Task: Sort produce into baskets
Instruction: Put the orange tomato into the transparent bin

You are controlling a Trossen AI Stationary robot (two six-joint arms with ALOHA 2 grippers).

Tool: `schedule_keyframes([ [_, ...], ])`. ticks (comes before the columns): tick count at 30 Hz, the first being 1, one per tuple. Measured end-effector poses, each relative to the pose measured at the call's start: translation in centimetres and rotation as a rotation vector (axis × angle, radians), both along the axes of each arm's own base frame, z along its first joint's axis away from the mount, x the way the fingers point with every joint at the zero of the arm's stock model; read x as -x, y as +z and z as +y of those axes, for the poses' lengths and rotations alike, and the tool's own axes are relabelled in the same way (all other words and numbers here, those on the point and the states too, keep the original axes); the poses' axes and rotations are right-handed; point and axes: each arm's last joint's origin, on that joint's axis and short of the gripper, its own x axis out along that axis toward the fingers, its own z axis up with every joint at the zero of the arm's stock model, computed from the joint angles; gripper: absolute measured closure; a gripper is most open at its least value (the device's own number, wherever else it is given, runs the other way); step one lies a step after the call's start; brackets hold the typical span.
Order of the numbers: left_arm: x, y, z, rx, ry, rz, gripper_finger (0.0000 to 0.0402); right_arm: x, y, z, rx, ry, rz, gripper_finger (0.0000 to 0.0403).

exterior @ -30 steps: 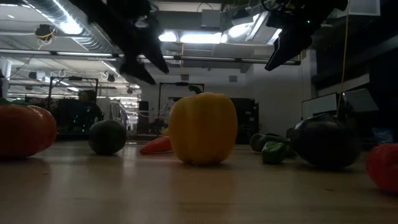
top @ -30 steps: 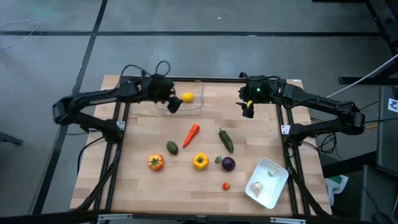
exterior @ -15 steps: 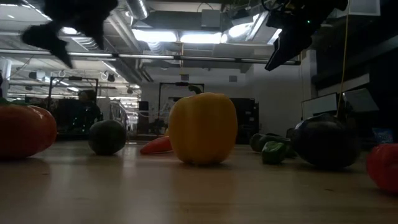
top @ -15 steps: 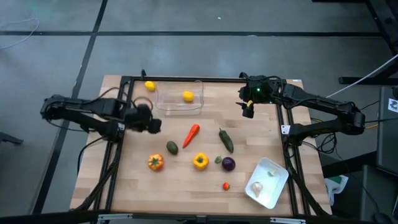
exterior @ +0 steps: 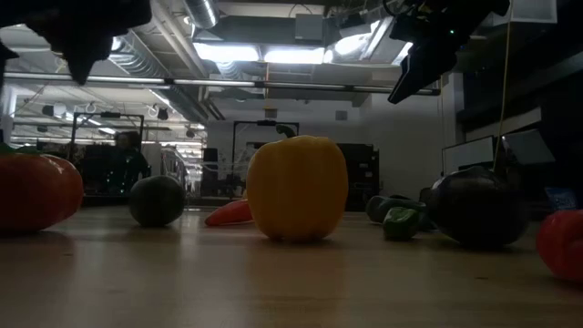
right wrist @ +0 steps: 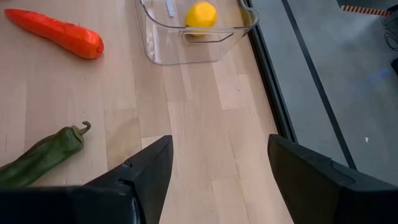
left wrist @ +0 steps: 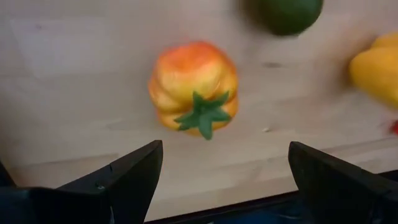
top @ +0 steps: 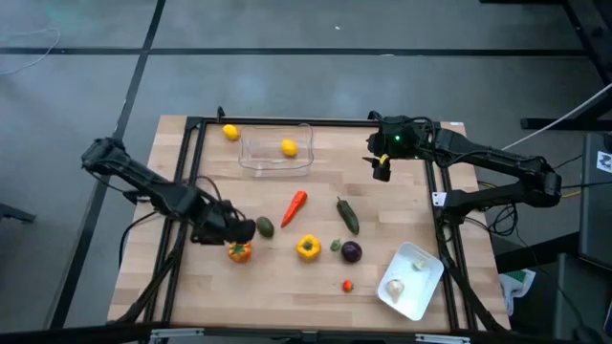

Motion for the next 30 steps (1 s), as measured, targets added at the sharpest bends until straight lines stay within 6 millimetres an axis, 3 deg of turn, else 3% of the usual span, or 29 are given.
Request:
schedule_keyframes([
  [9, -1.3, -2.9, -2.5, -0.033, -0.046, 0.081, 0.0061, 0.0, 0.0, 0.0, 0.000, 0.000, 0.000, 0.0144],
  [14, -1.7, -2.9, -2.6, -0.037, -0.084, 0.039, 0.0055, 0.0, 0.0, 0.0, 0.000, 0.000, 0.000, 0.0144],
  [21, -1.2, -2.9, -3.0, -0.059, -0.068, 0.057, 0.0005, 0.0, 0.0, 0.0, 0.000, 0.000, 0.000, 0.0144],
  [30, -1.0, -3.2, -2.7, -0.120, -0.043, 0.082, 0.0003, 0.0, 0.0, 0.0, 0.000, 0.000, 0.000, 0.0144],
])
